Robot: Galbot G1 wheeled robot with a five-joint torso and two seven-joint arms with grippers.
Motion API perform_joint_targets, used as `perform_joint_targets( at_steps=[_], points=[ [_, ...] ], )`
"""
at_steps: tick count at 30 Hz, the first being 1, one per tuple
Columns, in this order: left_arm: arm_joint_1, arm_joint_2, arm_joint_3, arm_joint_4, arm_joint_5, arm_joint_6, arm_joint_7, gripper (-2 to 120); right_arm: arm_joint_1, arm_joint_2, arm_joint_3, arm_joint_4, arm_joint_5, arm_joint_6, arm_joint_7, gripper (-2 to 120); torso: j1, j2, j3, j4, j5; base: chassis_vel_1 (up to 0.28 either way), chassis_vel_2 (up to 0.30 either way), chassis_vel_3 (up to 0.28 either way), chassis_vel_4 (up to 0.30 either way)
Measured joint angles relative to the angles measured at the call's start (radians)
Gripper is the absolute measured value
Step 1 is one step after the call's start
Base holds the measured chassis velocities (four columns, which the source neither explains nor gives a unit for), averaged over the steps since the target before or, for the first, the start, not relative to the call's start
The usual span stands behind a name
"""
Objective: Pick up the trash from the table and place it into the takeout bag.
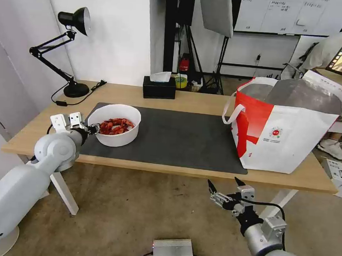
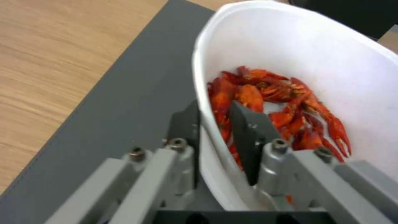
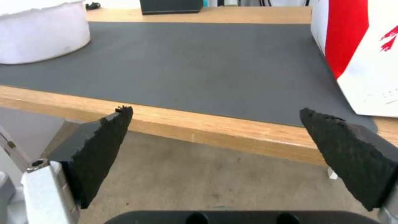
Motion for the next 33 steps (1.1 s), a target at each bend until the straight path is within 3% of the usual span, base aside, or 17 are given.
perform_joint_targets(
  at_steps=[6, 21, 33],
  points=[
    [0.008, 0.005, -0.001, -0.006, -0.001, 0.000, -0.002, 0, 0.000, 0.000, 0.000, 0.000, 0.000, 0.000, 0.000, 100, 0.000, 0.000, 0.000, 0.0000, 0.0000, 0.000, 0.000, 0.000, 0.000],
    [-0.011, 0.010, -0.004, -0.039, -0.028, 0.000, -0.009, 0, 0.000, 0.000, 0.000, 0.000, 0.000, 0.000, 0.000, 100, 0.000, 0.000, 0.000, 0.0001, -0.0001, 0.000, 0.000, 0.000, 0.000],
    [-0.088, -0.008, 0.055, -0.101, -0.132, 0.007, -0.062, 0, 0.000, 0.000, 0.000, 0.000, 0.000, 0.000, 0.000, 100, 0.000, 0.000, 0.000, 0.0000, 0.0000, 0.000, 0.000, 0.000, 0.000]
  ],
)
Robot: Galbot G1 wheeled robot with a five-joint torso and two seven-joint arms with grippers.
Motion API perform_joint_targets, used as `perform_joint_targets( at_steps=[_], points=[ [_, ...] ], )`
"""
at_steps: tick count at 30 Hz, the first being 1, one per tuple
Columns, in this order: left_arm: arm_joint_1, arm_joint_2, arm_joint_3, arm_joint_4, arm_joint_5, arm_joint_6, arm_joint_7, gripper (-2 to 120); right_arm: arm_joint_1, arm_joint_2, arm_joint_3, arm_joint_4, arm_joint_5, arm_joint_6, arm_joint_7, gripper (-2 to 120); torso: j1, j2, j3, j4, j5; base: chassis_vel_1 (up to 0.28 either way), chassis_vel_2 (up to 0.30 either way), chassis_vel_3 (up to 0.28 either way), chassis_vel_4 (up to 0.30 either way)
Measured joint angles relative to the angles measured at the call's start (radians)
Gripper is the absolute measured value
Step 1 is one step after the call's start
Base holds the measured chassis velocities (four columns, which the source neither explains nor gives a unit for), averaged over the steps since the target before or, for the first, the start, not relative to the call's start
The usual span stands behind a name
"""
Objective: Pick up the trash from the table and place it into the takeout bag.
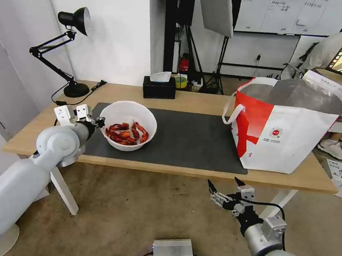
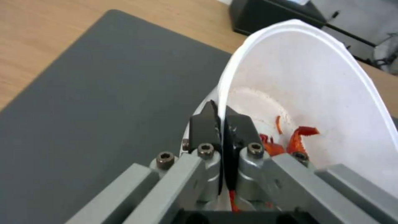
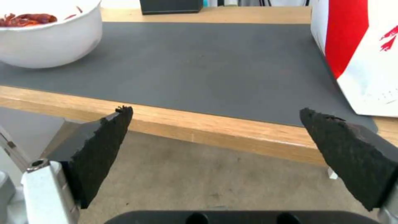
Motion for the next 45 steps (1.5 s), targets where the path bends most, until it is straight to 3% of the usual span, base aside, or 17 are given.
perform_joint_targets(
  at_steps=[7, 25, 27, 35, 45],
  points=[
    [-0.031, -0.007, 0.027, -0.021, -0.038, 0.009, -0.011, 0, 0.000, 0.000, 0.000, 0.000, 0.000, 0.000, 0.000, 100, 0.000, 0.000, 0.000, 0.0000, 0.0001, 0.000, 0.000, 0.000, 0.000],
    [-0.198, -0.074, 0.107, -0.036, -0.289, 0.054, -0.138, 0, 0.000, 0.000, 0.000, 0.000, 0.000, 0.000, 0.000, 100, 0.000, 0.000, 0.000, 0.0000, -0.0001, 0.000, 0.000, 0.000, 0.000],
    [-0.239, -0.088, 0.114, -0.031, -0.354, 0.056, -0.163, 0, 0.000, 0.000, 0.000, 0.000, 0.000, 0.000, 0.000, 100, 0.000, 0.000, 0.000, 0.0000, 0.0000, 0.000, 0.000, 0.000, 0.000],
    [-0.352, -0.125, 0.167, 0.001, -0.436, 0.056, -0.197, 0, 0.000, 0.000, 0.000, 0.000, 0.000, 0.000, 0.000, 100, 0.000, 0.000, 0.000, 0.0001, 0.0001, 0.000, 0.000, 0.000, 0.000],
    [-0.462, -0.208, 0.231, 0.054, -0.488, 0.057, -0.228, 0, 0.000, 0.000, 0.000, 0.000, 0.000, 0.000, 0.000, 100, 0.000, 0.000, 0.000, -0.0001, 0.0002, 0.000, 0.000, 0.000, 0.000]
  ],
)
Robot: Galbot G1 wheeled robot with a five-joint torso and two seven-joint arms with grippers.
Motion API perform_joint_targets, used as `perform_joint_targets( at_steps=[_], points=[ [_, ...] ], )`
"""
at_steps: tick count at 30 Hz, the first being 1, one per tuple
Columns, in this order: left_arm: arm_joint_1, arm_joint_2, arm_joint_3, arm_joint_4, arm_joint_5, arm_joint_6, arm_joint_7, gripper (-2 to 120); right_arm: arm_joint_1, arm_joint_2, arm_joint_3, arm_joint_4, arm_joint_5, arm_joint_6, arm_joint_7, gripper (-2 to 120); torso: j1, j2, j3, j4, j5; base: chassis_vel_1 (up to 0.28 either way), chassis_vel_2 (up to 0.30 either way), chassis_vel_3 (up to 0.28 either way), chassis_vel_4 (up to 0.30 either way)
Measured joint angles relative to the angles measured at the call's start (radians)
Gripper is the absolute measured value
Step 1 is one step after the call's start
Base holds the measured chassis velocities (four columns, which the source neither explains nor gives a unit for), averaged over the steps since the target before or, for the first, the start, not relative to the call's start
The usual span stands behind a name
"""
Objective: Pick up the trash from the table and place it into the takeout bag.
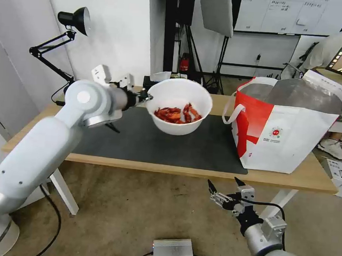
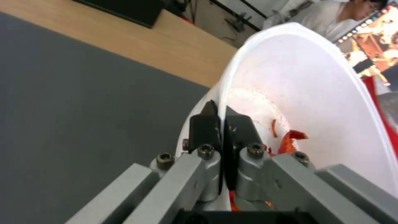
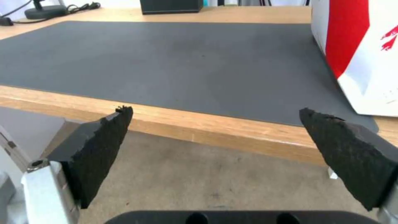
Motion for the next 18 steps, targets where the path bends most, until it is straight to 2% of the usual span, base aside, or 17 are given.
perform_joint_targets(
  at_steps=[3, 12, 18],
  points=[
    [-0.036, -0.049, 0.008, 0.034, -0.022, 0.000, -0.021, 0, 0.000, 0.000, 0.000, 0.000, 0.000, 0.000, 0.000, 100, 0.000, 0.000, 0.000, 0.0000, 0.0001, 0.000, 0.000, 0.000, 0.000],
    [-0.075, -0.105, 0.011, 0.078, -0.032, -0.001, -0.032, 0, 0.000, 0.000, 0.000, 0.000, 0.000, 0.000, 0.000, 100, 0.000, 0.000, 0.000, 0.0001, -0.0001, 0.000, 0.000, 0.000, 0.000],
    [-0.105, -0.172, 0.014, 0.115, -0.027, -0.004, -0.051, 0, 0.000, 0.000, 0.000, 0.000, 0.000, 0.000, 0.000, 100, 0.000, 0.000, 0.000, 0.0001, -0.0001, 0.000, 0.000, 0.000, 0.000]
  ],
)
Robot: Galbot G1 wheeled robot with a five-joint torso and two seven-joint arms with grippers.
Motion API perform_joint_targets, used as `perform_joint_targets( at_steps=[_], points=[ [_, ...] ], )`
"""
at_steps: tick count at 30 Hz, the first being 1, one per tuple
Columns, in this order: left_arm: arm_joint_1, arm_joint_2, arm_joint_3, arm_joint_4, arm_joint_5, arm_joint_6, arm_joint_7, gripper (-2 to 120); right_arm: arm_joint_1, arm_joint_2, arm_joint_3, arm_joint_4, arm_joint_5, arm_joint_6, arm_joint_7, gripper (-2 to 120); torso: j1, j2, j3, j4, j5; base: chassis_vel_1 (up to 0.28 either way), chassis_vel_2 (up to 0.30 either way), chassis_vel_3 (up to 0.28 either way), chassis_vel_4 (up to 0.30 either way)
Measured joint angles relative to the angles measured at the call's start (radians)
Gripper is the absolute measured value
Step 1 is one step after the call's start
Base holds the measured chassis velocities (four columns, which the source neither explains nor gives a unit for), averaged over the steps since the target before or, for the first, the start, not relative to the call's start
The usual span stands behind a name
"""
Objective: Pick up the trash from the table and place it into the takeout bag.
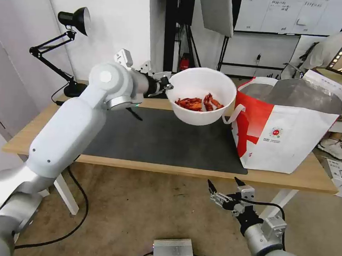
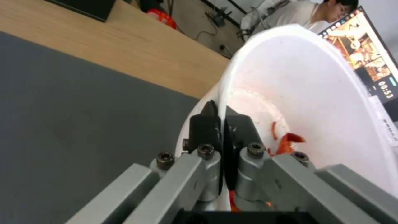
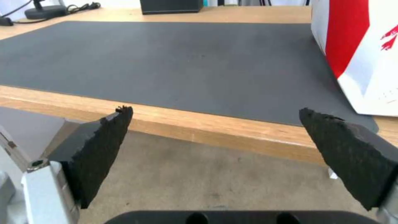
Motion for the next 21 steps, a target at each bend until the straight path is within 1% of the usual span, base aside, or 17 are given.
perform_joint_targets(
  at_steps=[5, 9, 15, 21],
  points=[
    [-0.033, -0.034, -0.008, 0.034, 0.002, -0.001, -0.007, 0, 0.000, 0.000, 0.000, 0.000, 0.000, 0.000, 0.000, 100, 0.000, 0.000, 0.000, -0.0001, 0.0000, 0.000, 0.000, 0.000, 0.000],
    [-0.057, -0.049, -0.021, 0.057, 0.001, -0.002, -0.007, 0, 0.000, 0.000, 0.000, 0.000, 0.000, 0.000, 0.000, 100, 0.000, 0.000, 0.000, 0.0001, 0.0000, 0.000, 0.000, 0.000, 0.000],
    [-0.084, -0.071, -0.018, 0.073, -0.004, -0.004, -0.010, 0, 0.000, 0.000, 0.000, 0.000, 0.000, 0.000, 0.000, 100, 0.000, 0.000, 0.000, 0.0000, 0.0000, 0.000, 0.000, 0.000, 0.000],
    [-0.104, -0.113, -0.006, 0.090, -0.005, -0.006, -0.019, 0, 0.000, 0.000, 0.000, 0.000, 0.000, 0.000, 0.000, 100, 0.000, 0.000, 0.000, -0.0001, 0.0000, 0.000, 0.000, 0.000, 0.000]
  ],
)
